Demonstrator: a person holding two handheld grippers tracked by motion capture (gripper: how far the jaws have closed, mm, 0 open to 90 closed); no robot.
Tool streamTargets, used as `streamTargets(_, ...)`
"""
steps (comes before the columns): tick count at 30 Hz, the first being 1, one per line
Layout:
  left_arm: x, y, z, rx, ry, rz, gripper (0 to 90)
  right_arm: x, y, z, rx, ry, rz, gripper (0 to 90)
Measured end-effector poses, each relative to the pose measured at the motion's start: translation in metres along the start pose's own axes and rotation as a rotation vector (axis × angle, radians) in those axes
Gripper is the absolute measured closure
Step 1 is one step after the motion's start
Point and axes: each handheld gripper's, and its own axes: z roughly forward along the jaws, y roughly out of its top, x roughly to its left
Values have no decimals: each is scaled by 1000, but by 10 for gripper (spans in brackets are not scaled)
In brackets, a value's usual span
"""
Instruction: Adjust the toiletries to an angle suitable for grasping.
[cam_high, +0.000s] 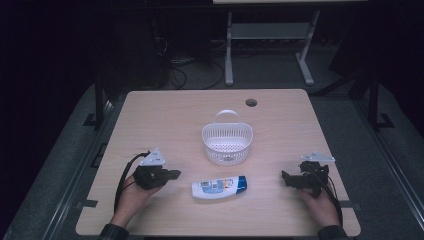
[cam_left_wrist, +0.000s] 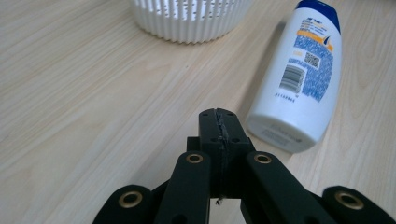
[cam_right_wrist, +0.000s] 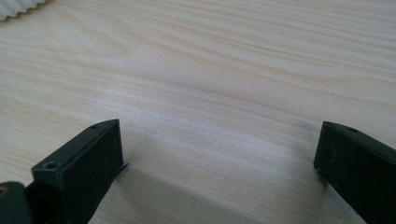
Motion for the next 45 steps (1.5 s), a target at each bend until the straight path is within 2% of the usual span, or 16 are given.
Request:
streamTargets(6, -4, 11, 18, 15, -17, 29, 899, 0, 0, 0, 0, 2, -2, 7)
streamTargets(12, -8, 15, 26, 29, -19, 56, 898, 0, 0, 0, 0, 3, -3, 7)
streamTargets(20, -8, 16, 37, 42, -28, 53, 899, 0, 0, 0, 1, 4, -5, 7)
streamTargets(22, -12, 15, 43, 64, -39, 66, 899, 0, 0, 0, 1, 4, -5, 7)
streamTargets(34, -20, 12, 49, 94, -57, 80, 899, 0, 0, 0, 1, 6, -6, 7)
streamTargets(45, -26, 8, 47, 98, -91, 60, 899, 0, 0, 0, 1, 7, -7, 7)
